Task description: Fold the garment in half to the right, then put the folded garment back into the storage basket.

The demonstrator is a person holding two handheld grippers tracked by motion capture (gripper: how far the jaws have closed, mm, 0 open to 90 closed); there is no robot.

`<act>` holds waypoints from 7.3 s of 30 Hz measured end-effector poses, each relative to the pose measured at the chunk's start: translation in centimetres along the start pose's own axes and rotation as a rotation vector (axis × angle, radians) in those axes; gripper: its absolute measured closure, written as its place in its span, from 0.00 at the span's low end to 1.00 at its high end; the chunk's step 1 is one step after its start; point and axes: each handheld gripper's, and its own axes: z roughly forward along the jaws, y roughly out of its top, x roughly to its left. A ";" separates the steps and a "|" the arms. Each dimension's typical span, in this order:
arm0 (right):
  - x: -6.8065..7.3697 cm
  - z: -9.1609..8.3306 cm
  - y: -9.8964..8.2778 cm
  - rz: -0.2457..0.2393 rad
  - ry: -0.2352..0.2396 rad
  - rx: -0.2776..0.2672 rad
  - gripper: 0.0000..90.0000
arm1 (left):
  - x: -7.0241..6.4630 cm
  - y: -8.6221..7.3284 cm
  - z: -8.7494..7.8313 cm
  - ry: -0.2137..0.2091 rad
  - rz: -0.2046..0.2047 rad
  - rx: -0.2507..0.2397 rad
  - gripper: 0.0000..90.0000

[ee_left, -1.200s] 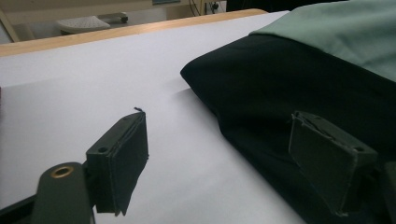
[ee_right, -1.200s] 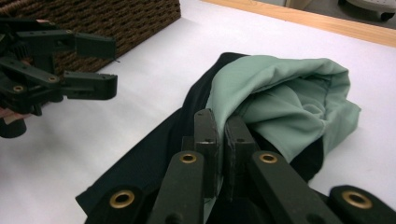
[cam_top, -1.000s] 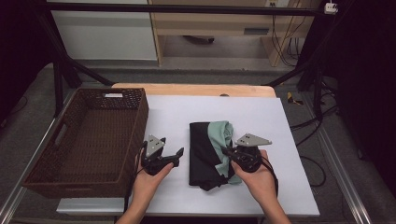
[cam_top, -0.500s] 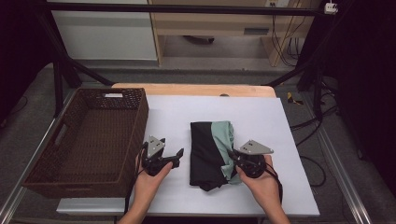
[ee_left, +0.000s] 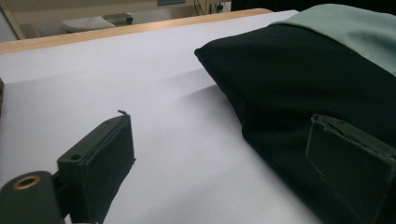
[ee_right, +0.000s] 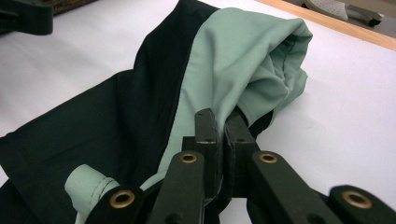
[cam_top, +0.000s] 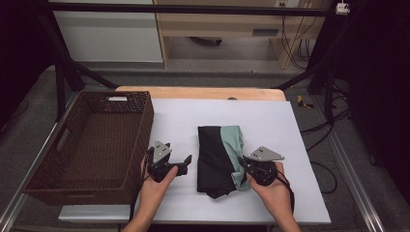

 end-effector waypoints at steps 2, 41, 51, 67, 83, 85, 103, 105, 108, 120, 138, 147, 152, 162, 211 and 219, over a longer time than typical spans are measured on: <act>0.0 0.0 -0.1 0.001 -0.002 0.004 0.96 | 0.0 0.0 0.0 0.001 -0.002 -0.002 0.07; -0.4 1.1 -1.5 0.003 0.005 0.069 0.96 | -0.1 0.1 0.0 -0.009 0.009 -0.001 0.07; -0.6 1.5 -2.1 0.018 0.018 0.089 0.89 | -0.1 0.1 0.0 -0.010 0.010 -0.001 0.08; -1.0 -0.8 -3.3 0.077 0.035 0.117 0.63 | -0.1 0.1 0.0 -0.009 0.013 0.002 0.08; 0.2 -0.6 -3.7 0.021 0.117 0.176 0.98 | -0.2 0.1 0.0 -0.009 0.014 0.005 0.08; 0.2 -0.7 -3.7 0.013 0.114 0.177 0.99 | -0.2 0.1 0.0 -0.010 0.014 0.006 0.08; -0.2 -0.8 -4.6 0.005 0.124 0.166 0.98 | -0.2 -0.1 0.3 0.008 0.033 0.027 0.08; -0.2 -0.7 -4.6 0.009 0.122 0.166 0.97 | -0.3 -0.1 0.4 0.004 0.033 0.029 0.08; -0.1 -0.7 -4.6 -0.001 0.118 0.161 0.95 | -0.5 -0.2 0.5 0.001 0.041 0.035 0.08; -0.6 -1.3 -4.5 0.039 0.092 0.145 0.36 | -0.5 -0.2 0.4 0.002 0.044 0.034 0.08; -0.2 -1.2 -5.7 0.026 0.155 0.195 0.10 | -0.2 -0.1 0.3 0.007 0.034 0.029 0.08; 0.2 -0.9 -5.9 0.001 0.166 0.207 0.11 | -0.4 0.1 0.3 0.004 0.040 0.024 0.08; 0.4 -0.7 -5.9 -0.007 0.177 0.214 0.11 | -0.5 0.0 0.3 0.002 0.042 0.026 0.08; 1.0 -0.1 -6.0 -0.043 0.168 0.225 0.12 | -0.5 0.1 0.4 0.003 0.045 0.029 0.08; 0.8 -1.8 -5.2 0.008 0.155 0.090 0.91 | -0.9 -0.4 0.7 -0.018 0.052 0.055 0.09; 0.2 -2.3 -5.1 0.048 0.126 0.058 0.91 | -0.8 -0.3 0.6 -0.019 0.048 0.054 0.09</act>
